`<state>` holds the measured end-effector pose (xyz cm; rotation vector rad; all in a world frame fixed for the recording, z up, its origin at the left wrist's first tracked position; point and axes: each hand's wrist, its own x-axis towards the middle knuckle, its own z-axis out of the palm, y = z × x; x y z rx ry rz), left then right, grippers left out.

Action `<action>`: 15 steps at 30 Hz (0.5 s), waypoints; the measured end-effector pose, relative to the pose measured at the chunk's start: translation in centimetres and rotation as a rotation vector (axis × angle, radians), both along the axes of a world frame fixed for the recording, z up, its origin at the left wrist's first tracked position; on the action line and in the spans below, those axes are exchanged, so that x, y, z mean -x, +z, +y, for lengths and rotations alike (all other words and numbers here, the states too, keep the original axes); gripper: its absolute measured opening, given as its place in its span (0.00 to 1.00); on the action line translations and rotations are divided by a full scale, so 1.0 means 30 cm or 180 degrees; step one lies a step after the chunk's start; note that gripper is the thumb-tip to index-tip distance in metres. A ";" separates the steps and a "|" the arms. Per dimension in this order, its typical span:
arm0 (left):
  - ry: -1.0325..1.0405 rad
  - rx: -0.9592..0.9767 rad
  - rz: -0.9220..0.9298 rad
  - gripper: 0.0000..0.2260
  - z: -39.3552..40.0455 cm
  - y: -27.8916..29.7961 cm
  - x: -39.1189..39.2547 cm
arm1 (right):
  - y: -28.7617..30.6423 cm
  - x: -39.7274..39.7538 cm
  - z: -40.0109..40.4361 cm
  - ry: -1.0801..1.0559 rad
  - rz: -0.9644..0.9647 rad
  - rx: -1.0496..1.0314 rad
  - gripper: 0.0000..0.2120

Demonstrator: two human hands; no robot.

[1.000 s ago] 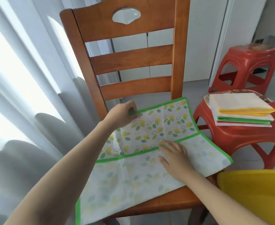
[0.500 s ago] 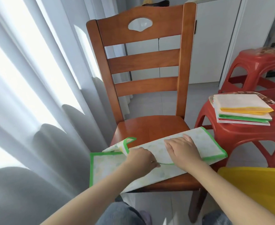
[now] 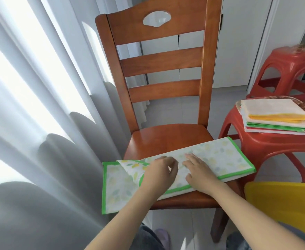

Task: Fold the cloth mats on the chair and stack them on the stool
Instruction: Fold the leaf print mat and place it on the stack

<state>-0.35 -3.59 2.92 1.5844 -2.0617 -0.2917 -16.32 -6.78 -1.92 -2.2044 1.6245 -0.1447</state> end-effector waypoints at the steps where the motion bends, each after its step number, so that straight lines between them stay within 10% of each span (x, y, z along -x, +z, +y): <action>1: 0.0228 0.0514 0.0011 0.12 -0.020 0.012 -0.017 | 0.002 -0.008 -0.004 0.0008 -0.0131 -0.0017 0.25; 3: 0.0833 0.0850 -0.0472 0.13 -0.076 0.020 -0.080 | 0.000 -0.017 -0.013 -0.0049 -0.0142 0.0051 0.23; 8: 0.1188 -0.1772 -0.1135 0.30 -0.113 -0.108 -0.195 | -0.020 -0.038 -0.044 -0.0610 0.0561 0.0647 0.21; 15: 0.1075 -0.1313 -0.1162 0.22 -0.110 -0.159 -0.209 | -0.062 -0.178 -0.087 0.0089 -0.0421 0.0416 0.22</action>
